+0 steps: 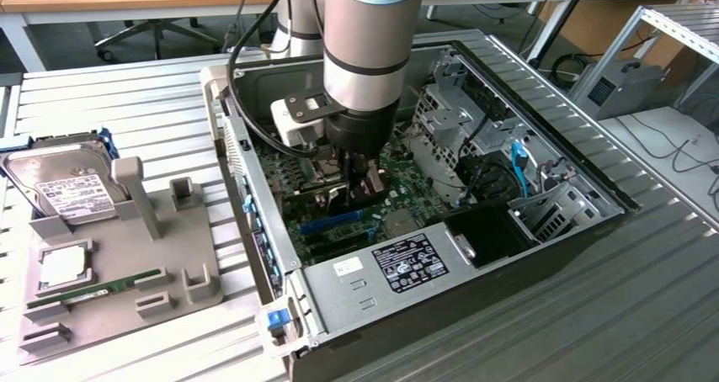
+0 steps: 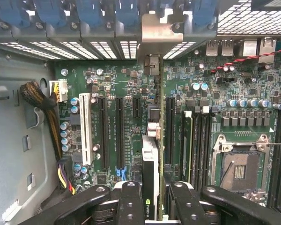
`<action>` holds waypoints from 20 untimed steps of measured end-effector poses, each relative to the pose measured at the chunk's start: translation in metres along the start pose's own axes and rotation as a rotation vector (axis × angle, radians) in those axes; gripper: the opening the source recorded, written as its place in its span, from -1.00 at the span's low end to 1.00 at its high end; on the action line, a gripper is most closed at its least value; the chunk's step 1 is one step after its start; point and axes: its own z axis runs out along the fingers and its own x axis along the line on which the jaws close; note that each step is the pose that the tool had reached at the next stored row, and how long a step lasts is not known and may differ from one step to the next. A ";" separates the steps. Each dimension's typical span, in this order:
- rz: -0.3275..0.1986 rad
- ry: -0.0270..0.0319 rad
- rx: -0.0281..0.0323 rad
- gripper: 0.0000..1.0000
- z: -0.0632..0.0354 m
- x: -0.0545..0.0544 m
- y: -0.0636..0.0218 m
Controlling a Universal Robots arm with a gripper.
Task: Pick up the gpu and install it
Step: 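Insert the gpu into the slot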
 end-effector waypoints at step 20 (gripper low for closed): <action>0.000 0.0002 0.0062 -0.47 0.0104 -0.001 0.0044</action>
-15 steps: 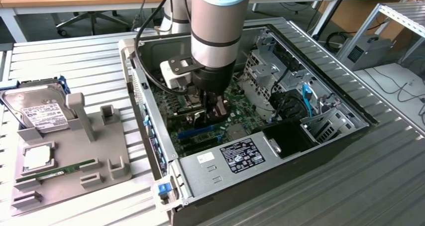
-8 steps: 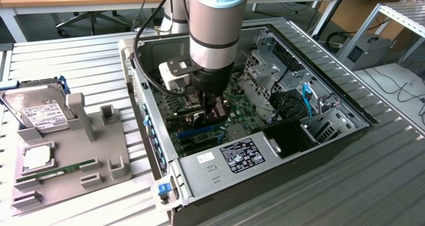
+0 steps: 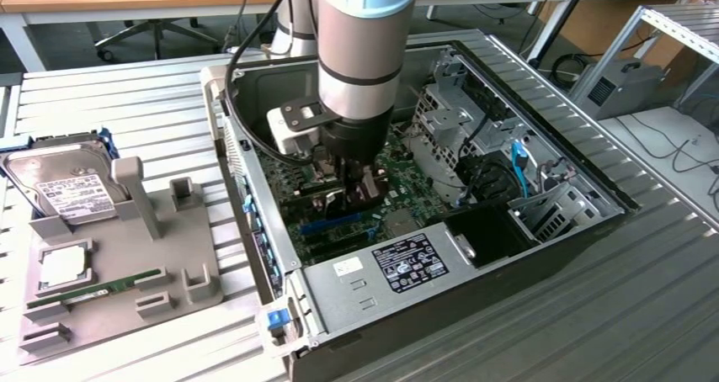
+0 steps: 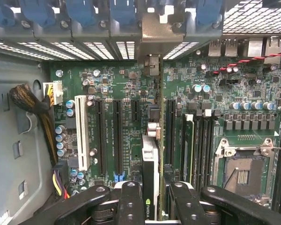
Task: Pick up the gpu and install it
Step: 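Insert the gpu into the slot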
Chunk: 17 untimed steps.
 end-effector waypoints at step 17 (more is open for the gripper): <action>0.000 0.0001 0.0003 -0.47 0.0038 0.000 0.0017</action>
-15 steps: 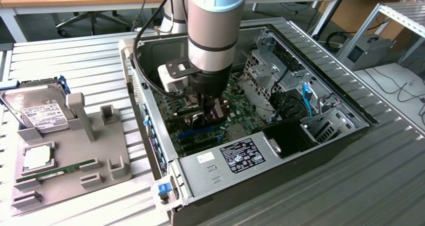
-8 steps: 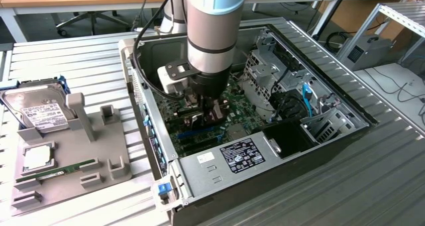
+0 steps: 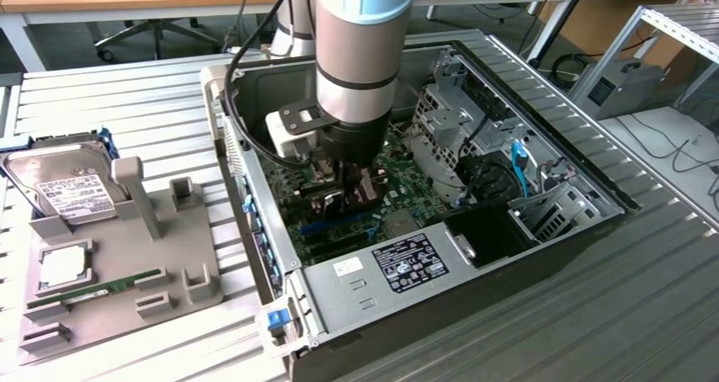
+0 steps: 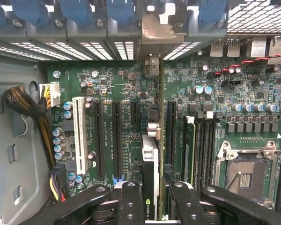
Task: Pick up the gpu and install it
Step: 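Insert the gpu into the slot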
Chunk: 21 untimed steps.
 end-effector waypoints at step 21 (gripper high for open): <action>0.000 0.0005 0.0360 -0.47 0.0056 -0.001 0.0121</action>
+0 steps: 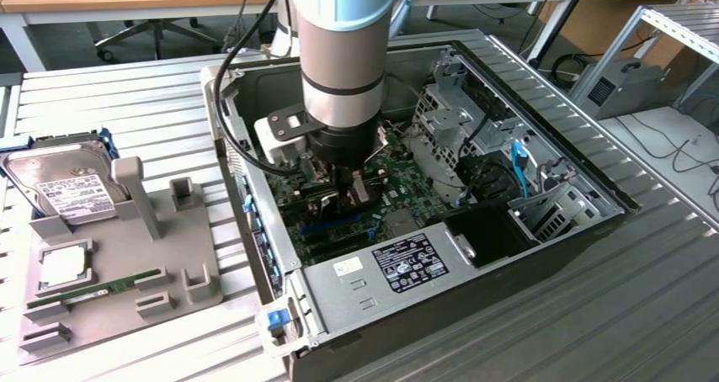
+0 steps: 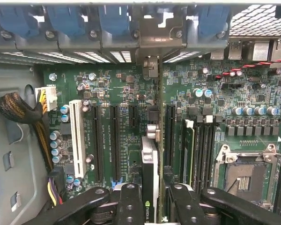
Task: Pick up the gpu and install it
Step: 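Insert the gpu into the slot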
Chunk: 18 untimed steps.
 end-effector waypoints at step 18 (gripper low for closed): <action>0.012 0.0006 0.0000 -0.47 0.0001 0.001 0.0001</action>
